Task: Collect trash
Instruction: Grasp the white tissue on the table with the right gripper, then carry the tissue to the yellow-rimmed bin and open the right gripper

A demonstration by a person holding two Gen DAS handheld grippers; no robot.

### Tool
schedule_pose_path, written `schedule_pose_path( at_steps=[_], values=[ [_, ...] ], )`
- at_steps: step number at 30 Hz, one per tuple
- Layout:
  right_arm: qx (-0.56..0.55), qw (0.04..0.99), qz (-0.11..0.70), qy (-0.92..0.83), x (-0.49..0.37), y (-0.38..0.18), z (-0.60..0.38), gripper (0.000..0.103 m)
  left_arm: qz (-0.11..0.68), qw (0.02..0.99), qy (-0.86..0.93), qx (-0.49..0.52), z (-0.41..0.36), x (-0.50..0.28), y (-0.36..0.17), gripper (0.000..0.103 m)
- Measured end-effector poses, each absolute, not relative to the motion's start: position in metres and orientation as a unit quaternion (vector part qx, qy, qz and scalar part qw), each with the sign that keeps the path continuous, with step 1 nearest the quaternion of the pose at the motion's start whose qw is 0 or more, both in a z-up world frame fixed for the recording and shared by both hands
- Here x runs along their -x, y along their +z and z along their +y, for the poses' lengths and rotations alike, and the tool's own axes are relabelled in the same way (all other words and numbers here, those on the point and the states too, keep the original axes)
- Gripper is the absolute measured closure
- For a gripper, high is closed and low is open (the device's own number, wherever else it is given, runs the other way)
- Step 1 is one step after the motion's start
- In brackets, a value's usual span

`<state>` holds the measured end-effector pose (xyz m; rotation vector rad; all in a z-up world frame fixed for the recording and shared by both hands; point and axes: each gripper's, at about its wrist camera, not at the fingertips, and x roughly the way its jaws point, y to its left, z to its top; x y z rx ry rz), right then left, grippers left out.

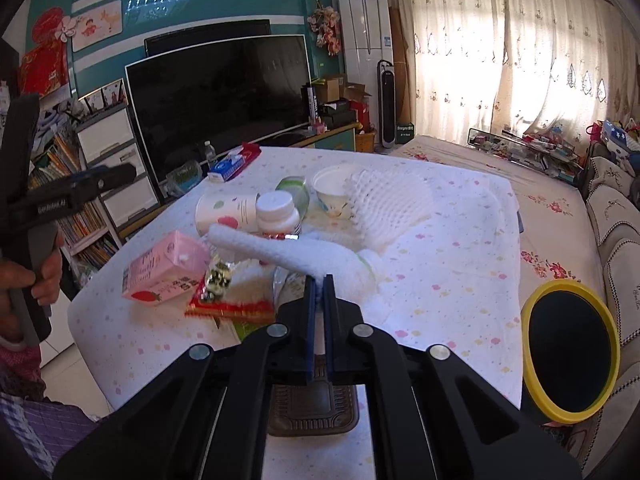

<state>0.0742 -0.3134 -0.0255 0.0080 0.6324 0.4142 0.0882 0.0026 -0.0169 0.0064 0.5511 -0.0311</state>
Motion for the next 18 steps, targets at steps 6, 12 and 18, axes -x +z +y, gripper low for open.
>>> schedule_pose_path(
  at_steps=[6, 12, 18],
  values=[
    [-0.021, 0.949, 0.266, 0.166, -0.074, 0.009, -0.343, 0.099, 0.273, 0.962, -0.024, -0.009, -0.003, -0.087, -0.016, 0.004],
    [-0.039, 0.963, 0.257, 0.071, -0.083, 0.019, -0.411, 0.099, 0.277, 0.96, -0.041, -0.018, -0.015, -0.085, -0.016, 0.004],
    [-0.088, 0.947, 0.306, -0.039, -0.115, -0.03, -0.505, 0.099, 0.282, 0.957, -0.057, -0.029, -0.031, -0.085, -0.018, 0.004]
  ],
)
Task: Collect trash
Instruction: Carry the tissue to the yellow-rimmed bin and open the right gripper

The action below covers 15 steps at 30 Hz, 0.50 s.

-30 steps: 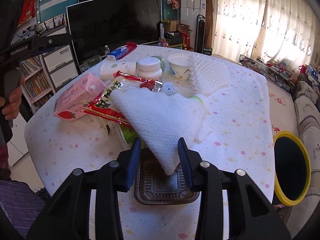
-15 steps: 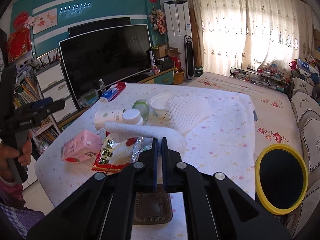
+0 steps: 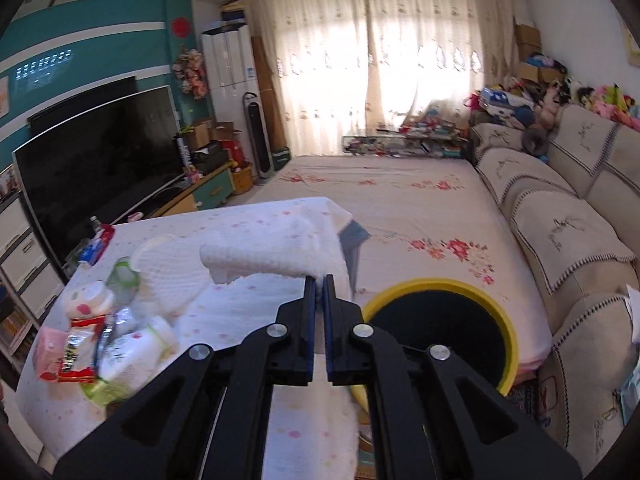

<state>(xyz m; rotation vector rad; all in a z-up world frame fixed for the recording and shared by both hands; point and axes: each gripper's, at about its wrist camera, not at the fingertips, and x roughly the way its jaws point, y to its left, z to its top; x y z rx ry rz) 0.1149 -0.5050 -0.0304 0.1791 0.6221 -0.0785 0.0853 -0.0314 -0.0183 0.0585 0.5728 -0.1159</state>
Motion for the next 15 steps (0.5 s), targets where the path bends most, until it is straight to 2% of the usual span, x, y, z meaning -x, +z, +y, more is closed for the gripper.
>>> schedule_pose_path(
  at_steps=[10, 12, 14, 15],
  values=[
    [-0.123, 0.896, 0.408, -0.128, -0.168, -0.141, -0.576, 0.097, 0.304, 0.949, -0.073, -0.048, -0.06, -0.09, -0.029, 0.004],
    [-0.135, 0.888, 0.418, -0.137, -0.172, -0.154, -0.58, 0.091, 0.305, 0.948, -0.076, -0.05, -0.064, -0.09, -0.029, 0.004],
    [-0.14, 0.884, 0.421, -0.145, -0.171, -0.16, -0.584, 0.076, 0.304, 0.948, -0.079, -0.051, -0.065, -0.09, -0.03, 0.004],
    [-0.142, 0.884, 0.421, -0.147, -0.17, -0.161, -0.584, 0.075, 0.304, 0.948, -0.08, -0.052, -0.066, -0.09, -0.029, 0.004]
  ],
)
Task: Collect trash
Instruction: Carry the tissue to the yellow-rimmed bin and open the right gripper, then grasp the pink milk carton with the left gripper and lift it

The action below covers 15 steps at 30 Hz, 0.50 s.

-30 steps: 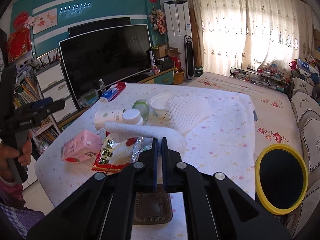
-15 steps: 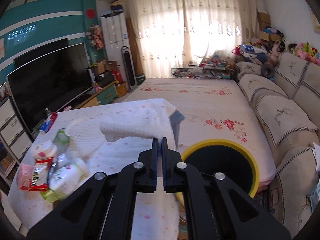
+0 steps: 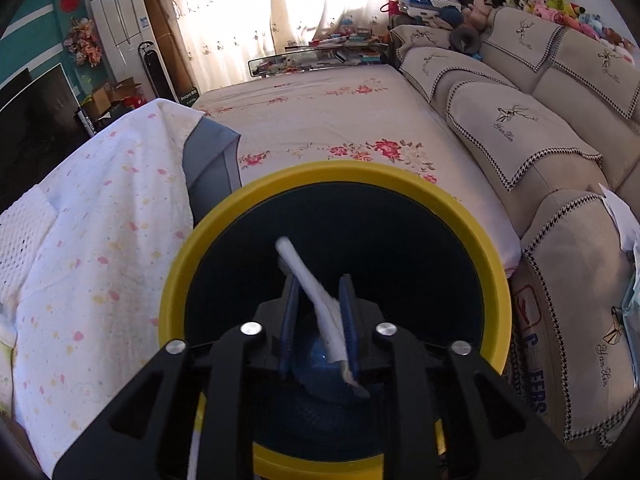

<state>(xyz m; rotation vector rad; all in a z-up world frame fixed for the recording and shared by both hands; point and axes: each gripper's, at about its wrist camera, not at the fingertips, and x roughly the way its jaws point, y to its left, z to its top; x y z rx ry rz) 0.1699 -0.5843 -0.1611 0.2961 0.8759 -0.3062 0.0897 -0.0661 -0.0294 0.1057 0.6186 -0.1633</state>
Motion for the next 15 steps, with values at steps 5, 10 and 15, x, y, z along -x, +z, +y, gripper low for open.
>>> schedule_pose_path(
  at_steps=[5, 10, 15],
  values=[
    [-0.146, 0.892, 0.403, -0.146, -0.157, -0.149, -0.576, 0.066, 0.31, 0.945, -0.092, -0.05, -0.067, -0.089, -0.032, 0.004],
    [-0.138, 0.904, 0.382, -0.135, -0.141, -0.13, -0.563, 0.063, 0.312, 0.94, -0.121, -0.069, -0.078, -0.077, -0.038, 0.004],
    [-0.135, 0.909, 0.375, -0.121, -0.136, -0.123, -0.551, 0.06, 0.324, 0.93, -0.141, -0.101, -0.088, -0.068, -0.049, 0.004]
  ],
)
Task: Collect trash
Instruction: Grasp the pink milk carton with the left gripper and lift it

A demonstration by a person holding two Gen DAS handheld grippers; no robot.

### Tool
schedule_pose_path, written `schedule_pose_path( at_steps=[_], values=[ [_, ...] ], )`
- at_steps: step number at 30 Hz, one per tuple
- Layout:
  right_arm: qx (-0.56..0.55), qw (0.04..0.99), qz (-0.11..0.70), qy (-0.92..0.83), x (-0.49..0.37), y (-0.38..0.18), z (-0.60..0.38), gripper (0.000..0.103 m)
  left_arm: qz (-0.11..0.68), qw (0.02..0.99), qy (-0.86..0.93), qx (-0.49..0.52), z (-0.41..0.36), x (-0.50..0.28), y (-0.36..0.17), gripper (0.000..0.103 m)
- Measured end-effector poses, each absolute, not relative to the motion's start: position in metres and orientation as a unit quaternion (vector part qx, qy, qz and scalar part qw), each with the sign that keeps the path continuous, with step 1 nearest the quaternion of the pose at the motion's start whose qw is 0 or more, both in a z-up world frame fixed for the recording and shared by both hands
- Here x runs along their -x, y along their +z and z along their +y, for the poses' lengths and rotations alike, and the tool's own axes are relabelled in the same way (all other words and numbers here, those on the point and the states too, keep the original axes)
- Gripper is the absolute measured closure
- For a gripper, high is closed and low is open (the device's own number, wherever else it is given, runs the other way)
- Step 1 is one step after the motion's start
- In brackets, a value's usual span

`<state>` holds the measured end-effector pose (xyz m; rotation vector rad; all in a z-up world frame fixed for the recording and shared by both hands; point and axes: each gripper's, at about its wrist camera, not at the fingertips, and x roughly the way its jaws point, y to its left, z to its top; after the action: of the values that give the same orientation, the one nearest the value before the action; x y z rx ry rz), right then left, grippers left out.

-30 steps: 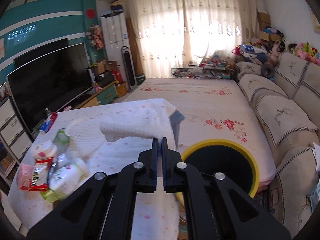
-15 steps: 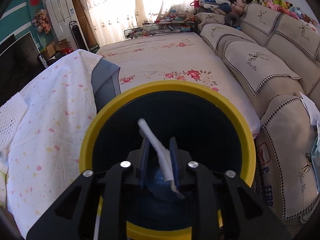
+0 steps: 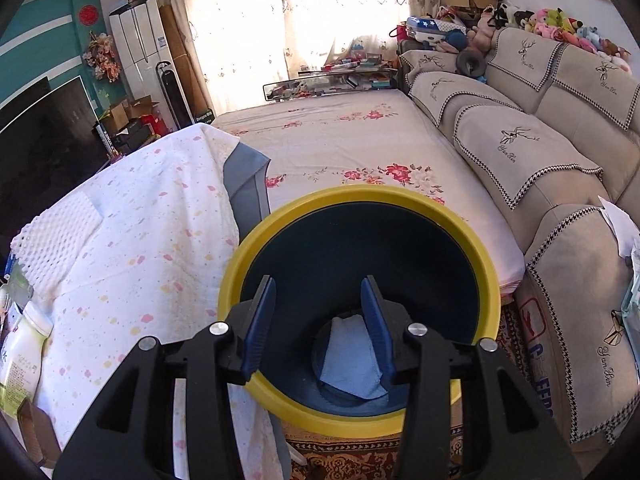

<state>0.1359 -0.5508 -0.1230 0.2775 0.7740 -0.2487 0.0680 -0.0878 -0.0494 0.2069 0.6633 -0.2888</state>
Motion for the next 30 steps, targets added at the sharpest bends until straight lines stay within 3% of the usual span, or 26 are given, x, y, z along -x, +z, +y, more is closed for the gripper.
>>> schedule_pose_path(
  at_steps=[7, 13, 18, 23, 30],
  values=[
    [-0.139, 0.909, 0.378, -0.106, -0.134, -0.124, -0.541, 0.059, 0.327, 0.921, -0.18, -0.11, -0.113, -0.063, -0.052, 0.009],
    [-0.135, 0.912, 0.373, -0.103, -0.131, -0.119, -0.539, 0.059, 0.299, 0.925, -0.158, -0.175, -0.078, -0.06, -0.049, 0.009],
    [-0.139, 0.913, 0.372, -0.099, -0.132, -0.117, -0.534, 0.059, 0.296, 0.901, -0.189, -0.256, -0.064, -0.06, -0.072, 0.009],
    [-0.13, 0.915, 0.372, -0.089, -0.132, -0.113, -0.525, 0.059, 0.321, 0.897, -0.195, -0.235, -0.048, -0.083, -0.096, 0.01],
    [-0.131, 0.916, 0.37, -0.085, -0.135, -0.108, -0.523, 0.059, 0.368, 0.887, -0.205, -0.19, -0.03, -0.096, -0.115, 0.053]
  ],
)
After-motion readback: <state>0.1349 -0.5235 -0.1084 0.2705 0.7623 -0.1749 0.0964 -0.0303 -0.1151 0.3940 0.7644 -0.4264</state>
